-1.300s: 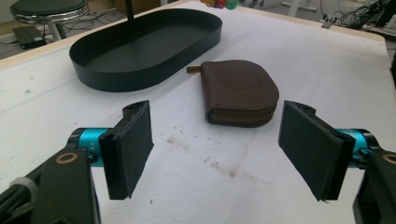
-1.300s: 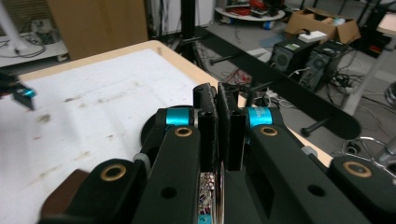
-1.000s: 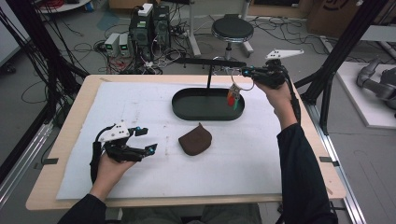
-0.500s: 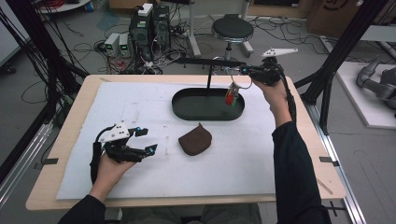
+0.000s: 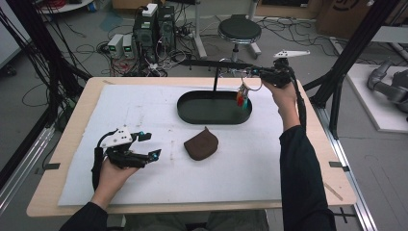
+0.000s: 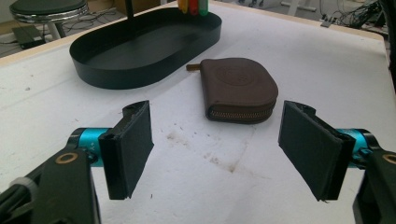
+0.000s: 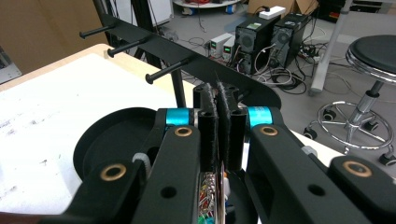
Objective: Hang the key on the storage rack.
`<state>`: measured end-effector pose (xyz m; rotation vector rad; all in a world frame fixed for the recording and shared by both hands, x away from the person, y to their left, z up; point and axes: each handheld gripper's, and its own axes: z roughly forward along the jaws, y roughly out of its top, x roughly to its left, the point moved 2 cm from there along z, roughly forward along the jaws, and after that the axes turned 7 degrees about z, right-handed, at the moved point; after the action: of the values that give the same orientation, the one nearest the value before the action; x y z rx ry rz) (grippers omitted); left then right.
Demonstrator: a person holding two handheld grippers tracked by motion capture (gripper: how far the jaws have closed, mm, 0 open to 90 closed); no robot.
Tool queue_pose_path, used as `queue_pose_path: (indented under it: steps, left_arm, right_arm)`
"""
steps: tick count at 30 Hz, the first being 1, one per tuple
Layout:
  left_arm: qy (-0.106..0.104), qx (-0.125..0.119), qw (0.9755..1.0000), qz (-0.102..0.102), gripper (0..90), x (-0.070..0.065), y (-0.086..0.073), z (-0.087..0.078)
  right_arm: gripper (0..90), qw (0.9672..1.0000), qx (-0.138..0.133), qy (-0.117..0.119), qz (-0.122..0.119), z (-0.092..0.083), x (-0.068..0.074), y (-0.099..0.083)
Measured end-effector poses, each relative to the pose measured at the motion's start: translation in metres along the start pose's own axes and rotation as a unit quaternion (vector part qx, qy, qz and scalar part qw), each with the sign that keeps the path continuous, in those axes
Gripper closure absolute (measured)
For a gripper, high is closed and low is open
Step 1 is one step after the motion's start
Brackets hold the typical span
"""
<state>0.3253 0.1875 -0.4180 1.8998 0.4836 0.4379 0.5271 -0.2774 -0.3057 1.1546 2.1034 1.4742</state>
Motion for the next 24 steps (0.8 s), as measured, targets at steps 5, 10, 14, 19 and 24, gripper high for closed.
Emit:
queue_pose_path:
  steps: [5,10,14,19,24]
  left_arm:
    - [-0.001,0.001,1.0,0.001,26.0,0.0,-0.0002,-0.0002]
    - [0.0,-0.001,1.0,0.001,26.0,-0.0002,-0.0004,-0.0008]
    - [-0.001,0.0,1.0,0.003,26.0,-0.0003,-0.0004,-0.0011]
    - [0.0,-0.002,1.0,0.002,26.0,-0.0003,-0.0004,-0.0015]
    - [-0.001,-0.001,1.0,0.002,26.0,-0.0002,-0.0007,-0.002]
  right_arm:
    - [87.9,1.0,0.005,-0.002,0.005,0.0034,-0.0025,-0.0025]
    - [87.9,0.9999,0.005,-0.009,0.007,0.0044,-0.0034,-0.0033]
    - [87.8,0.9999,0.009,-0.009,0.01,0.0054,-0.005,-0.0049]
    - [87.7,0.9999,0.01,-0.01,0.009,0.0074,-0.0046,-0.0056]
    - [87.2,0.9998,0.01,-0.01,0.012,0.0094,-0.0043,-0.0065]
